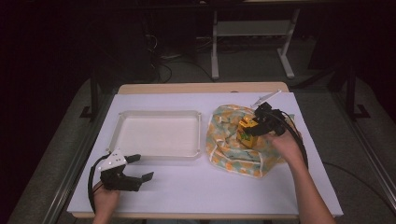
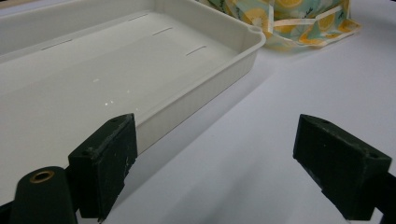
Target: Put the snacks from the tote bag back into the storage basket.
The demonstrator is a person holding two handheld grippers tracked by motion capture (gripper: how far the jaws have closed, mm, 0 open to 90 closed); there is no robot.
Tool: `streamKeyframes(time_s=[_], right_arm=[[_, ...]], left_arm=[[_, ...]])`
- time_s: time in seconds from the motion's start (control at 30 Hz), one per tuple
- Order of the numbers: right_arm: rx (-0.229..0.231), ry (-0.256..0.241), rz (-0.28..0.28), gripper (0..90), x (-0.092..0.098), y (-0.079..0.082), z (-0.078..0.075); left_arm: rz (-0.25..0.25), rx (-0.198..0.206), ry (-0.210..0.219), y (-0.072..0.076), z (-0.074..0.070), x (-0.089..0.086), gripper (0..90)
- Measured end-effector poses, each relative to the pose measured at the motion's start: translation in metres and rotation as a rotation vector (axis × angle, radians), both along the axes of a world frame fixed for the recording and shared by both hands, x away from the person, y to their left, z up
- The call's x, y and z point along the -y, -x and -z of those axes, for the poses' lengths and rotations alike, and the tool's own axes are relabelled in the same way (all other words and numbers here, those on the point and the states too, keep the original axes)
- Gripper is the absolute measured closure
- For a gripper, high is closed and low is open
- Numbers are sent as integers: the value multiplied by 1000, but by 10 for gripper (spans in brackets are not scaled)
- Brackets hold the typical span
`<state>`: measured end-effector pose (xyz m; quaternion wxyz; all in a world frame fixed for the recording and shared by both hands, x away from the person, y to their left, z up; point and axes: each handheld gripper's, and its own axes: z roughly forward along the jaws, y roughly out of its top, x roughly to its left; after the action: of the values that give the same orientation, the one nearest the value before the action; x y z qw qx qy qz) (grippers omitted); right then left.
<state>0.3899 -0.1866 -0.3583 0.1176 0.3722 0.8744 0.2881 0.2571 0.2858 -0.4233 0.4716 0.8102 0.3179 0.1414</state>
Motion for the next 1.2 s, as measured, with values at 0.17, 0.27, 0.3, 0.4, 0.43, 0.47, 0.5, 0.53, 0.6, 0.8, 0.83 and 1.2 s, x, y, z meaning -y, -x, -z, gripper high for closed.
streamKeyframes(time_s=[0.17, 0.27, 0.3, 0.4, 0.43, 0.47, 0.5, 0.53, 0.6, 0.8, 0.83, 1.2], right_arm=[[-2, 0, -3, 332, -1, 2, 1], [-7, 0, 4, 322, -2, 2, 2], [-7, 5, 3, 322, -3, 2, 3], [-4, 12, 6, 325, -4, 2, 5], [3, 14, 6, 332, -4, 2, 6], [9, 17, 7, 340, -5, 3, 8], [4, 21, 9, 340, -5, 3, 9], [1, 26, 7, 345, -5, 3, 12], [2, 28, 12, 361, -5, 3, 15], [7, 29, 24, 390, -7, 2, 15], [13, 33, 22, 406, -7, 2, 15], [24, 59, 22, 476, -7, 2, 14]], left_arm=[[0, 0, 3, 0, 0, 0, 135], [-1, -1, 2, 0, 0, 0, 135], [0, 0, 1, 0, 0, 0, 135], [2, 1, 1, 0, 0, 0, 135], [0, 0, 1, 0, 0, 0, 135], [0, 0, 2, 0, 0, 0, 135], [0, 0, 2, 0, 0, 0, 135], [0, -2, 0, 0, 0, 0, 135], [0, 1, 3, 0, 0, 0, 135], [0, -1, 0, 0, 0, 0, 135], [0, -1, -1, 0, 0, 0, 135], [3, 0, -4, 0, 0, 0, 135]])
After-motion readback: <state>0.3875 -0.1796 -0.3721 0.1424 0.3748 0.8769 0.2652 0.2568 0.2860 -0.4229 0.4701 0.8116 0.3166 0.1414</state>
